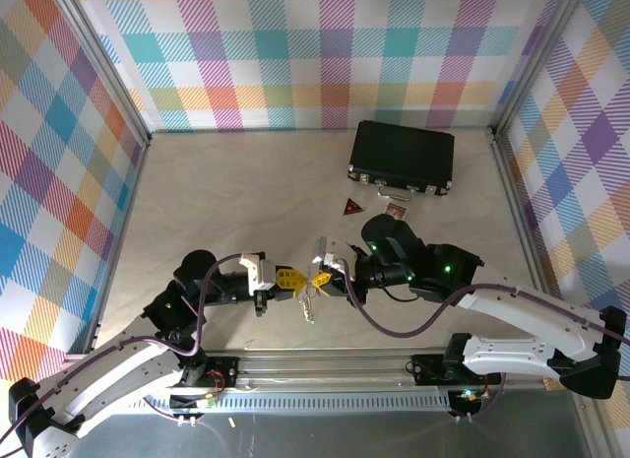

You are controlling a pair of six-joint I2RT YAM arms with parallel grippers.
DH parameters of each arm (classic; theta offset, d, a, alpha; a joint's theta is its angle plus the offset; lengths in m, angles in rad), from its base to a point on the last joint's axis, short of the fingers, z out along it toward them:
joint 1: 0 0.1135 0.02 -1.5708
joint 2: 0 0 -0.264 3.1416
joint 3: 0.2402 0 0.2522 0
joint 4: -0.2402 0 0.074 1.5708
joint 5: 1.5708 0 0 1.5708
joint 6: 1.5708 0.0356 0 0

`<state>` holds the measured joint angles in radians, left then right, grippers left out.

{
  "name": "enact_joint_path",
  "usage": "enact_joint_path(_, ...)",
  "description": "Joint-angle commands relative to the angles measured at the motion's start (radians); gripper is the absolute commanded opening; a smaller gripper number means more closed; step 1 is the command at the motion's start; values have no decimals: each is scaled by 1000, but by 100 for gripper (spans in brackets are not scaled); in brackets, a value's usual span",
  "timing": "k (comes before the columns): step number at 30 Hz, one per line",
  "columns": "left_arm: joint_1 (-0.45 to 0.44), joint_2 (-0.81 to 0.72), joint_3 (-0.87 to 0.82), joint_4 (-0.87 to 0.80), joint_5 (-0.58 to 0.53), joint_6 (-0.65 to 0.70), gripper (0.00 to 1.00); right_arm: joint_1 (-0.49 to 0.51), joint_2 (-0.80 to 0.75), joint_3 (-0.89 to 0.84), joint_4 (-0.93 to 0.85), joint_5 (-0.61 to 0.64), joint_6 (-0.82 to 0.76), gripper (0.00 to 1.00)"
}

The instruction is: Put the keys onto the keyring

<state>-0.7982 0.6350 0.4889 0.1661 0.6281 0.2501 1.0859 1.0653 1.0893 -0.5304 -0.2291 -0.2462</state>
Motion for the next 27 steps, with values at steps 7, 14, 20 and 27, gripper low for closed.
enact_joint_path(7,-13,11,24,81,7,-33,0,22,8,-14,31,-18,-61,0)
enact_joint_path(14,-14,4,22,84,-4,-36,0,26,6,-22,35,-10,-67,1)
enact_joint_path(20,-13,5,19,85,-11,-36,0,29,-6,-32,36,0,-79,4)
enact_joint_path(27,-14,2,16,83,-19,-34,0,38,-7,-42,48,21,-91,10)
